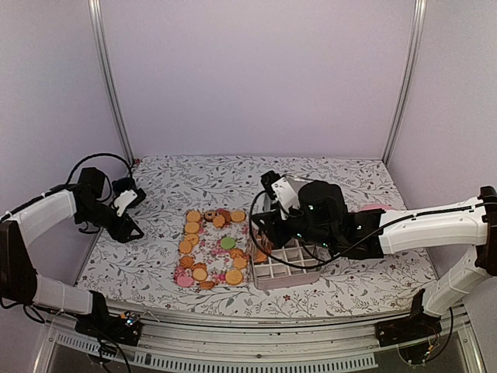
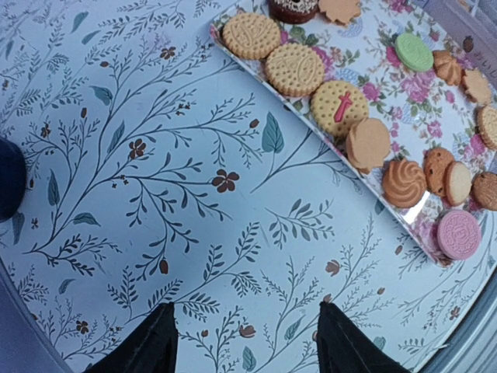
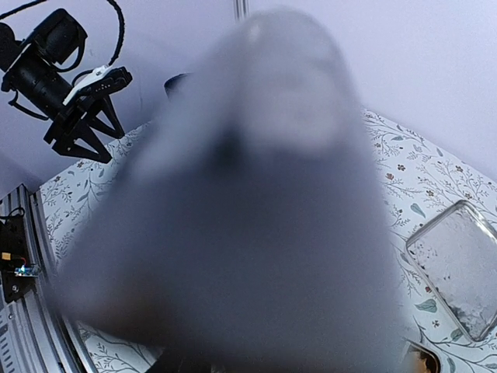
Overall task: Pack the cookies
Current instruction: Place the fake cookies in the empty pocket of the box.
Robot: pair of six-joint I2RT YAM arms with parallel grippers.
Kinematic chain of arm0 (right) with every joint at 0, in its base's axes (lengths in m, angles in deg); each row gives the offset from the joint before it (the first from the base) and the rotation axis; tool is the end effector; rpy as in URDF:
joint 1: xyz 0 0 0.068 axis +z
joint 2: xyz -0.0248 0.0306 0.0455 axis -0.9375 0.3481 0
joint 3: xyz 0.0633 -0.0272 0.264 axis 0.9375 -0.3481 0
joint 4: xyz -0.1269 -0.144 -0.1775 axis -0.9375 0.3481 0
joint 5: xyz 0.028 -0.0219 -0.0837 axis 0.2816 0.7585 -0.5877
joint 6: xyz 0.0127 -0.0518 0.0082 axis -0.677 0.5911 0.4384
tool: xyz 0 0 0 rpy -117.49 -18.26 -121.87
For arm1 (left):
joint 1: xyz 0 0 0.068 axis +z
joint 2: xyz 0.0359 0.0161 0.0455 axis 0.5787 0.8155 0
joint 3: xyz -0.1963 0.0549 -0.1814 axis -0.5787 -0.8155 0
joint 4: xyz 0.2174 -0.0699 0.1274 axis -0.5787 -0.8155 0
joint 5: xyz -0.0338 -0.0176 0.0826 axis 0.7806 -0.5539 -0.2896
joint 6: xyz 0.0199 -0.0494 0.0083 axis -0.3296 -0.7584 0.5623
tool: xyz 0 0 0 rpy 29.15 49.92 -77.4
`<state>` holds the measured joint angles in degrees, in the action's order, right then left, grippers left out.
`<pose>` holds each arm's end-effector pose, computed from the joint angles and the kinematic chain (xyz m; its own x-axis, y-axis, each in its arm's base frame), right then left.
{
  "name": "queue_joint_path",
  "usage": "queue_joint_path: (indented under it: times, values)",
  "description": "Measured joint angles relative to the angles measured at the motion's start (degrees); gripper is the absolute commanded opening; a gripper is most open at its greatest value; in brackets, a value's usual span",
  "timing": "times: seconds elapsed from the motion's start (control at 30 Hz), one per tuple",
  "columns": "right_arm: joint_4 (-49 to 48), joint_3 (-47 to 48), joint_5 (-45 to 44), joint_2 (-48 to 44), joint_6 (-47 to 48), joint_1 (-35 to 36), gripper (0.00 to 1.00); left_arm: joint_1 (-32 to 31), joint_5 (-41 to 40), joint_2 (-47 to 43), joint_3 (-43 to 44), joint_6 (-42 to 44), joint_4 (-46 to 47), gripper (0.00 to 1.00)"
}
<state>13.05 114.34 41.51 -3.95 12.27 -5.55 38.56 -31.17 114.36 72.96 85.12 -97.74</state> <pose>0.1576 0.3024 0.2645 -0.2607 -0.2235 -0.9392 -0.7258 0.6869 0.0380 0.2254 -0.0012 0.2171 -0.6541 0.5305 -0.5392 0.6443 0.7642 -0.0297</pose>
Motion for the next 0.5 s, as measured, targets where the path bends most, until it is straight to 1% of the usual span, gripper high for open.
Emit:
queue_joint_path:
  times: [0.13,0.5]
  values:
    - [0.0,0.0,0.0,0.0,0.0,-0.1,0.42,0.0,0.0,0.0,0.0,0.0,0.0,0.62]
    - [0.2,1.2,1.5,0.0,0.9,-0.4,0.42,0.0,-0.2,0.0,0.0,0.0,0.0,0.62]
